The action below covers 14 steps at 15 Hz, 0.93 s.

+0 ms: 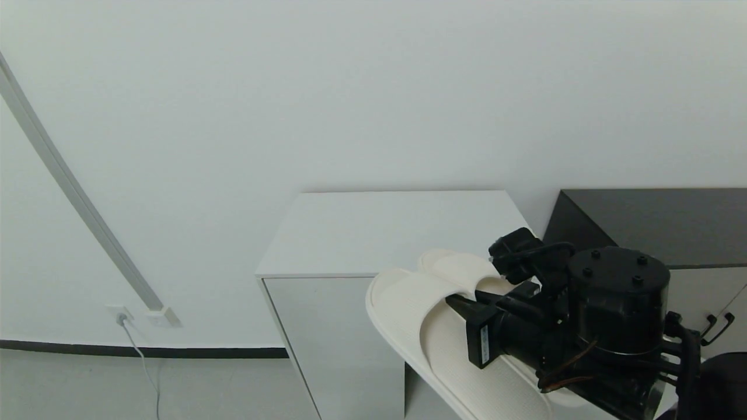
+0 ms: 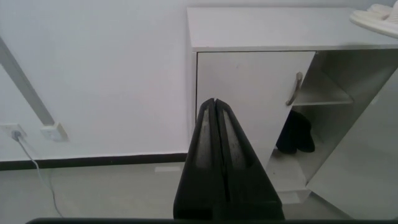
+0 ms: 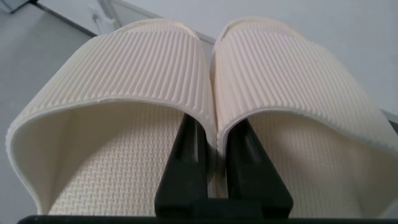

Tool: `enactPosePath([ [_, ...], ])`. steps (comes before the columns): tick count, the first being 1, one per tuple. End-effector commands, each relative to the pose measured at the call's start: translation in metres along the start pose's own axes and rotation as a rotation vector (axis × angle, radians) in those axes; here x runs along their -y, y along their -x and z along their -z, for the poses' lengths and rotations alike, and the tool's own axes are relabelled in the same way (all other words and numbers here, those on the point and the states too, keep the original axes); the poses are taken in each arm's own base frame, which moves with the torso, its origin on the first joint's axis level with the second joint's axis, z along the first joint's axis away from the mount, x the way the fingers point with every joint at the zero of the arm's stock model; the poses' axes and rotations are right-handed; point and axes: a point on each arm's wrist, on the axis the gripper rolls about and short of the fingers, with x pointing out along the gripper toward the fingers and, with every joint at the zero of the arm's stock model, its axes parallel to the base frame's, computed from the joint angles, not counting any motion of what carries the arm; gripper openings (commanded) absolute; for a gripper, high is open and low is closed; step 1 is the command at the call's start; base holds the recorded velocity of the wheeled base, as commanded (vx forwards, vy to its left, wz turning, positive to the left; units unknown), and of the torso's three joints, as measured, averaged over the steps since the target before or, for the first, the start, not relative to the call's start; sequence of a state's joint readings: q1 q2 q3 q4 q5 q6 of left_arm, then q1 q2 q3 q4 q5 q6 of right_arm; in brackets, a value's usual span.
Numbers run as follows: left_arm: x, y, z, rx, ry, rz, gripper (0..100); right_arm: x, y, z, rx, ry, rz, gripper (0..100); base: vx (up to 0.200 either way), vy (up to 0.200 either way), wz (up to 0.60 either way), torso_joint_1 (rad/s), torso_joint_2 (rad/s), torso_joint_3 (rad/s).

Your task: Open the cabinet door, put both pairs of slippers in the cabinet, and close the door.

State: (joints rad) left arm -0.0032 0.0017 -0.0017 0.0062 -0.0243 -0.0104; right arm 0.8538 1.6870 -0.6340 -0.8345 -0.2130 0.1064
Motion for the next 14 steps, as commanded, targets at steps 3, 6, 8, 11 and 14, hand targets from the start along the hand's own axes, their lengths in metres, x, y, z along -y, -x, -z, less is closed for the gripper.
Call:
enactPosePath([
  [3,0.0,0.0,0.0,0.0,0.0,0.0,0,0.0029,-0.0013,0.0058,-0.011,0.029,0.011,0,0.0,0.0,0.0,0.0,0.0,0.0],
  [6,0.0,0.0,0.0,0.0,0.0,0.0,0,0.0031,-0.0007,0.0062,-0.012,0.029,0.011,0,0.0,0.0,0.0,0.0,0.0,0.0],
  [8,0.0,0.0,0.0,0.0,-0.001,0.0,0,0.0032,-0.0011,0.0078,-0.018,0.03,0.012,0,-0.1,0.0,0.0,0.001,0.0,0.004],
  [11,0.0,0.0,0.0,0.0,0.0,0.0,0,0.0031,-0.0014,0.0082,-0.02,0.031,0.011,0,-0.2,0.0,0.0,0.004,0.01,0.002],
  [14,0.0,0.0,0.0,0.0,0.0,0.0,0,0.0031,-0.0011,0.0078,-0.018,0.03,0.01,0,-0.133,0.0,0.0,-0.005,0.0,0.003],
])
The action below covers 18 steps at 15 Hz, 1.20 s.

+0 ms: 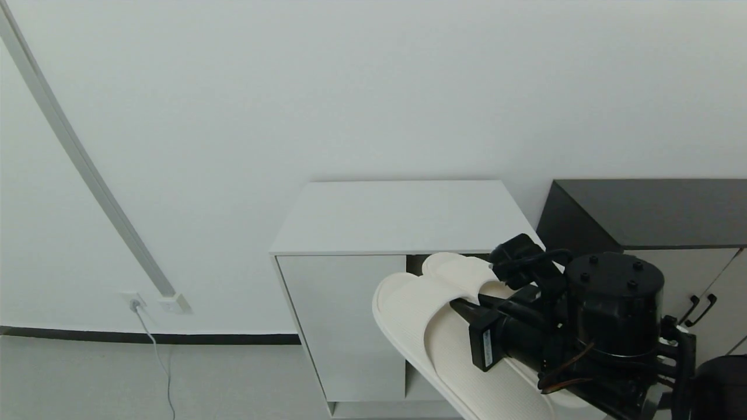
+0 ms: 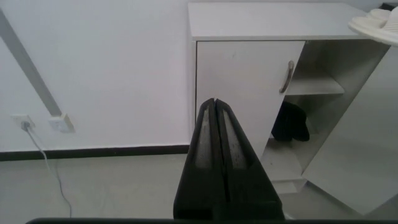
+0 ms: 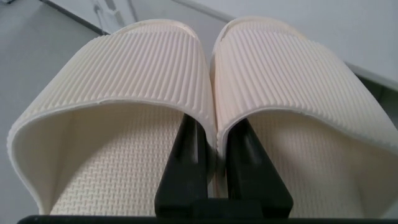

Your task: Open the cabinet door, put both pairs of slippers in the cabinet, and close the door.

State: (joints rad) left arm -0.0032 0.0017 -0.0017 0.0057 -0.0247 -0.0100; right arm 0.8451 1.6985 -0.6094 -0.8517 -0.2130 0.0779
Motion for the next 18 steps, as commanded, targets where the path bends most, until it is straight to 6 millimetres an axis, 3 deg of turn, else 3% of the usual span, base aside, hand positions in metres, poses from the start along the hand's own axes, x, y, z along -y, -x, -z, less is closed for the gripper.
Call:
enactPosePath([
  [1,0.0,0.0,0.0001,0.0,0.001,0.0,0,0.0,-0.0001,0.0007,-0.002,0.0,0.0,0,0.0,0.0,0.0,0.0,0.0,0.0],
  [13,0.0,0.0,0.0001,0.0,-0.005,0.0,0,0.002,-0.0016,0.0064,0.003,-0.002,0.007,0,0.0,0.0,0.0,0.0,0.0,0.0],
  [18,0.0,0.0,0.0001,0.0,-0.005,0.0,0,0.0021,-0.0012,0.0072,0.016,-0.004,0.006,0,0.0,0.0,0.0,-0.14,0.32,0.171],
])
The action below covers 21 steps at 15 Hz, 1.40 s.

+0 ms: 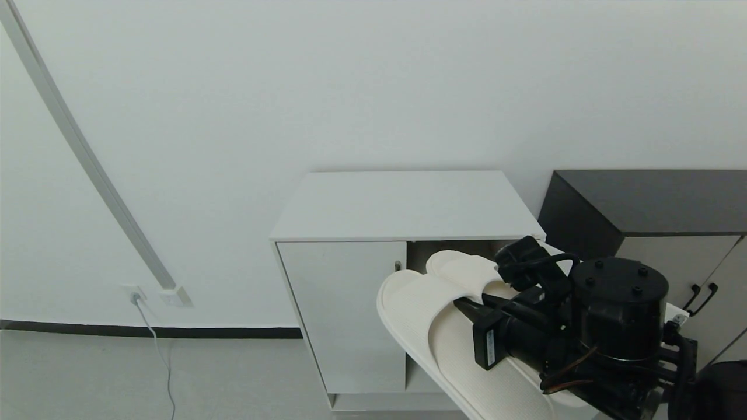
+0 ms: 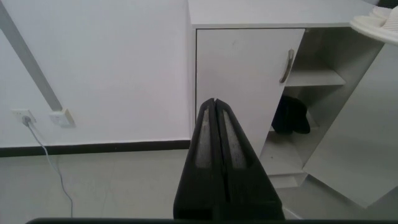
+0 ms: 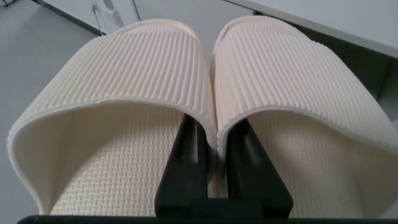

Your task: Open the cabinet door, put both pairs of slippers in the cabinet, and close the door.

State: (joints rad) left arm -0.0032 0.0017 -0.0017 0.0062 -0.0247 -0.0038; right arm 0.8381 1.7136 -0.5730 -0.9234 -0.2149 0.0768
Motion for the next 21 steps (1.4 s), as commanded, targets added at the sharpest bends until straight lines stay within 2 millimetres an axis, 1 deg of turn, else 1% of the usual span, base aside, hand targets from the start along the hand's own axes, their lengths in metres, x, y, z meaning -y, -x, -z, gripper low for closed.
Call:
enactPosePath([
  [1,0.0,0.0,0.0,0.0,0.001,0.0,0,-0.0004,-0.0008,0.0013,-0.005,0.001,-0.001,0,0.0,0.0,0.0,-0.163,0.37,0.207],
  [5,0.0,0.0,0.0,0.0,0.001,0.0,0,-0.0006,-0.0023,0.0031,-0.011,0.003,0.0,0,0.0,0.0,0.0,-0.186,0.44,0.247],
  [14,0.0,0.0,0.0,0.0,0.001,0.0,0,-0.0007,-0.0026,0.0022,-0.001,0.013,-0.001,0,0.0,0.0,0.0,-0.219,0.54,0.319],
  [21,0.0,0.0,0.0,0.0,0.001,0.0,0,-0.0002,-0.0014,0.0048,0.001,0.02,-0.001,0,0.0,0.0,0.0,-0.173,0.5,0.322],
])
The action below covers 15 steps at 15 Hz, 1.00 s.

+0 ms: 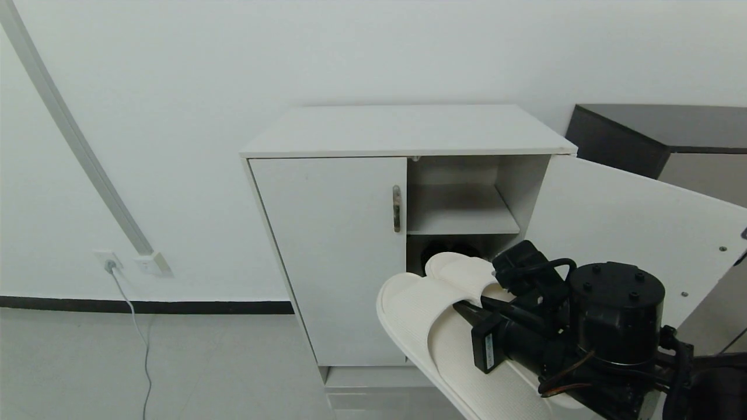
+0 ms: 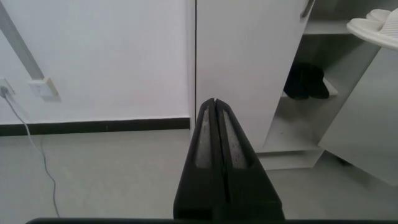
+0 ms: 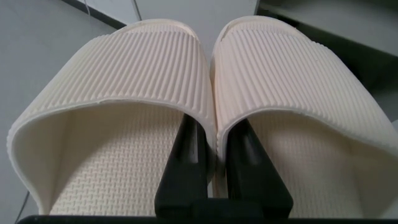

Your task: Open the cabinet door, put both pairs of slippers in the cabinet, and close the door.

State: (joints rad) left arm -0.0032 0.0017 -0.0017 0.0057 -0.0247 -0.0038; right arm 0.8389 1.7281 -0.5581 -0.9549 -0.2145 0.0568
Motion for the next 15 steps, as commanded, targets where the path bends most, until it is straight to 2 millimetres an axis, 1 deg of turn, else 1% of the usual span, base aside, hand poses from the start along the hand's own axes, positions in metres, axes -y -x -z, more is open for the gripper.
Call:
enactPosePath([
  [1,0.0,0.0,0.0001,0.0,0.001,0.0,0,0.0001,0.0003,0.0012,-0.004,0.001,0.0,0,0.0,0.0,0.0,-0.144,0.48,0.325],
  [7,0.0,0.0,0.0001,0.0,0.001,0.0,0,0.0001,-0.0003,0.0032,-0.012,0.003,0.001,0,0.0,0.0,0.0,-0.115,0.46,0.344],
  [12,0.0,0.0,0.0001,0.0,0.001,0.0,0,-0.0007,-0.005,0.008,-0.022,0.005,0.0,0,0.0,0.0,0.0,-0.049,0.44,0.392],
  [13,0.0,0.0,0.0001,0.0,0.001,0.0,0,-0.0008,-0.0053,0.0074,-0.015,0.003,-0.001,0,0.0,0.0,0.0,0.002,0.33,0.31],
  [15,0.0,0.0,0.0001,0.0,0.002,0.0,0,-0.0008,-0.0054,0.008,-0.016,0.004,0.001,0,0.0,0.0,0.0,0.002,0.14,0.136],
])
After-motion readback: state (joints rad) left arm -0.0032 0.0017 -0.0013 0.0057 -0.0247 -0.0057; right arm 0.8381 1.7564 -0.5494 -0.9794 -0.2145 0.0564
